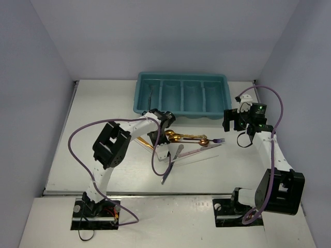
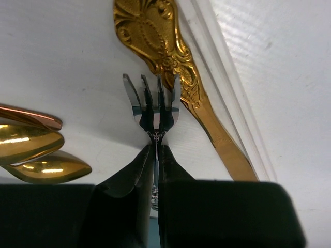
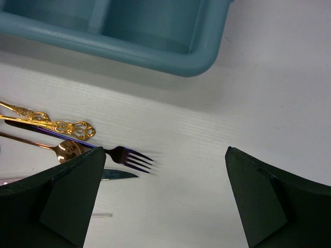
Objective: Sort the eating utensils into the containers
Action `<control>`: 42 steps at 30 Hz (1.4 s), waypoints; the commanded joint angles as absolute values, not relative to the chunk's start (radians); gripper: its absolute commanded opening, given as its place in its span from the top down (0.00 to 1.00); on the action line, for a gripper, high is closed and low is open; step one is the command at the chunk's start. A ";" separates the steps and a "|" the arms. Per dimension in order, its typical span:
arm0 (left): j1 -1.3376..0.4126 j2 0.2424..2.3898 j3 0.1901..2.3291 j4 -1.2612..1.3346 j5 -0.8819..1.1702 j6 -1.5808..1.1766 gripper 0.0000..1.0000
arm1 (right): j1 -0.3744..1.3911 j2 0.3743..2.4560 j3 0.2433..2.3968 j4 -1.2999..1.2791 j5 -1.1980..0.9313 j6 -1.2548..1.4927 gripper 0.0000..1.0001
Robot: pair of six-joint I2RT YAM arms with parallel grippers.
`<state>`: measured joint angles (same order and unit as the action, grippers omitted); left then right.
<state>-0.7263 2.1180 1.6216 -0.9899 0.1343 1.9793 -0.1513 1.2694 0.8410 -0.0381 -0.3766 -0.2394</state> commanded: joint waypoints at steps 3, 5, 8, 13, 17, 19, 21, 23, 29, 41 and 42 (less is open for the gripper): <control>-0.742 2.001 1.564 -1.055 0.244 2.349 1.00 | -0.158 1.240 0.847 0.018 -0.407 -0.231 0.00; -0.744 1.948 1.541 -1.055 0.268 2.310 1.00 | -0.158 1.237 0.846 0.018 -0.410 -0.229 0.00; -0.751 1.862 1.509 -1.054 0.316 2.240 1.00 | -0.158 1.237 0.846 0.020 -0.412 -0.224 0.00; -0.770 1.720 1.456 -1.054 0.371 2.112 1.00 | -0.158 1.249 0.851 0.021 -0.420 -0.213 0.00; -0.772 1.642 1.466 -1.055 0.422 1.962 1.00 | -0.158 1.249 0.852 0.021 -0.423 -0.209 0.00; -0.772 1.618 1.527 -1.054 0.477 1.808 1.00 | -0.158 1.247 0.850 0.021 -0.423 -0.209 0.00; -0.770 1.632 1.617 -1.054 0.515 1.624 1.00 | -0.158 1.247 0.850 0.021 -0.422 -0.210 0.00; -0.759 1.684 1.784 -1.054 0.533 1.330 1.00 | -0.158 1.249 0.850 0.021 -0.423 -0.207 0.00; -0.635 1.909 2.242 -1.052 0.471 0.627 1.00 | -0.158 1.255 0.850 0.021 -0.426 -0.206 0.00; -0.362 2.295 2.626 -0.839 0.241 -0.167 1.00 | -0.160 1.249 0.847 0.021 -0.415 -0.231 0.00; -0.352 2.298 2.592 -0.812 0.242 -0.193 1.00 | -0.160 1.244 0.847 0.020 -0.414 -0.236 0.00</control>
<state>-0.3585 2.3368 2.6236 -0.9644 0.2874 0.0792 -0.1513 1.2694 0.8410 -0.0261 -0.4088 -0.2141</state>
